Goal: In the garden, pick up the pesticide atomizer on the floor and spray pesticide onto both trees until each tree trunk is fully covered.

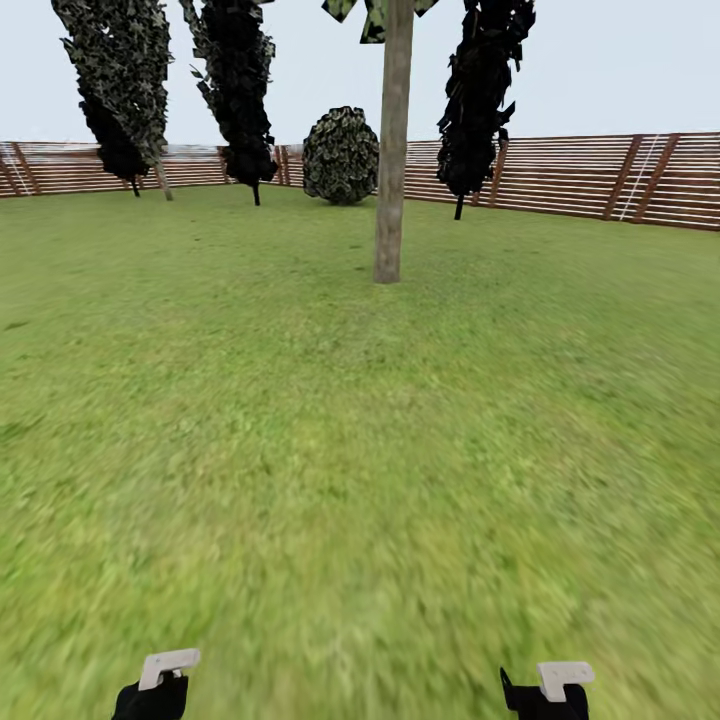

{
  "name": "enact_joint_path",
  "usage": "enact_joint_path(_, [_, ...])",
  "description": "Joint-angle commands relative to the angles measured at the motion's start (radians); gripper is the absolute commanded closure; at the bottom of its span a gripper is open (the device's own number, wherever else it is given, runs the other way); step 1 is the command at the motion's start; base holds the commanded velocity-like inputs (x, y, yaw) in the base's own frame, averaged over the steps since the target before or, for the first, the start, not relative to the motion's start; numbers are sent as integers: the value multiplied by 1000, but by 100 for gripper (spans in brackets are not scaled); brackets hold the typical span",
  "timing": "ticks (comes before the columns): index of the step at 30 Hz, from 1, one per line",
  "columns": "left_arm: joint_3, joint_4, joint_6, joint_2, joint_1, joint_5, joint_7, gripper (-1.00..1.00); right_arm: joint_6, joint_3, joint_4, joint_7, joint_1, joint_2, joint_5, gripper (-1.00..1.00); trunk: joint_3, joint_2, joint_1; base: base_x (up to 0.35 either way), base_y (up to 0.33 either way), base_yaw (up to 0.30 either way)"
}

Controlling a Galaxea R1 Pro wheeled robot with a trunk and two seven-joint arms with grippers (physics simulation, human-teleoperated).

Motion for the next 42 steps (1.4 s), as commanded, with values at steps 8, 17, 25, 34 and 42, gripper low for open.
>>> enact_joint_path(8, [-1, 1, -3, -1, 0, 6, 1, 100, -3, -1, 2, 1, 0, -6, 5, -100, -1, 0, 0, 336, 0, -2])
enact_joint_path(17, [1, 1, -3, -1, 0, 8, 1, 100, -2, 0, 32, -1, 0, 0, 5, -100, -1, 0, 0, 336, 0, 0])
enact_joint_path(25, [1, 1, -3, 0, 0, 9, 1, 100, -2, 0, 45, -2, 0, 2, 5, -100, -1, 0, 0, 336, 0, -37])
enact_joint_path(34, [1, 1, -3, 0, 0, 9, 1, 100, -2, 0, 45, -2, 0, 2, 5, -100, -1, 0, 0, 337, 0, -168])
enact_joint_path(42, [1, 1, -3, 2, 0, 9, 1, 100, -2, 1, 47, -2, 0, 2, 5, -100, -1, 0, 0, 337, 0, -7])
